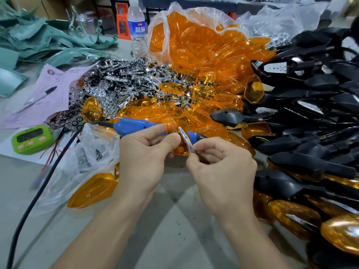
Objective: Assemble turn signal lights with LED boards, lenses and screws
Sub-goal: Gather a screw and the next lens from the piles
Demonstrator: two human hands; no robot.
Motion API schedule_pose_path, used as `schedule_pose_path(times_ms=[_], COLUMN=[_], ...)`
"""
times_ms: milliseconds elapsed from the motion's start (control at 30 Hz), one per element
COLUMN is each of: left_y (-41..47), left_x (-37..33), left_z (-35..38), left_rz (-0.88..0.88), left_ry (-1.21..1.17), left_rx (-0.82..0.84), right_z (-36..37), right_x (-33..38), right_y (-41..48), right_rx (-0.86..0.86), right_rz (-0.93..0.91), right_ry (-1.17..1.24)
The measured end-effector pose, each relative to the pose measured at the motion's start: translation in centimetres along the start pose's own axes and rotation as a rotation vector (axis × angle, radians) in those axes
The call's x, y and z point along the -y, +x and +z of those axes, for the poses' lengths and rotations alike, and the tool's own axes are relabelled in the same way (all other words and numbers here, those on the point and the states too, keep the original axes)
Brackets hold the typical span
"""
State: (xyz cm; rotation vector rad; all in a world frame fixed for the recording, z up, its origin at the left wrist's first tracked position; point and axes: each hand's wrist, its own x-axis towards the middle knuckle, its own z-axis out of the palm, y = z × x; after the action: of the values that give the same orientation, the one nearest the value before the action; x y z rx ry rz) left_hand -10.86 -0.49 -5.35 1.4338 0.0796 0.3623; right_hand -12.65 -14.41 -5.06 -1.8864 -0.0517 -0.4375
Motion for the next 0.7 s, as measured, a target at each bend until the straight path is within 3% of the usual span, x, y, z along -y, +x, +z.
schedule_pose_path(times_ms=[167,333,433,533,600,700], left_y=[0.0,0.2,0.4,0.6,0.6,0.5], left_x=[0.1,-0.3,-0.4,-0.5,-0.5,-0.3], left_z=[0.2,0.1,-0.3,-0.6,-0.6,-0.6], left_rz=[0.018,-0.073,-0.169,-0.245,-0.264,-0.223], left_ry=[0.024,-0.155,-0.280,-0.341,-0.371,-0.320], left_rx=[-0.018,0.019,0.082,0.168,0.197,0.227], right_z=[-0.2,-0.9,-1.0,-1.1,-1.1,-1.3], right_x=[0.1,0.2,0.4,0.5,0.5,0.4], right_y=[0.2,0.8,1.2,1.4,1.5,1.6], right_rx=[0.123,0.106,0.173,0.384,0.510,0.482], right_rz=[0.063,0.148,0.363,0.601,0.647,0.637], right_ry=[0.011,0.127,0.423,0.723,0.832,0.858])
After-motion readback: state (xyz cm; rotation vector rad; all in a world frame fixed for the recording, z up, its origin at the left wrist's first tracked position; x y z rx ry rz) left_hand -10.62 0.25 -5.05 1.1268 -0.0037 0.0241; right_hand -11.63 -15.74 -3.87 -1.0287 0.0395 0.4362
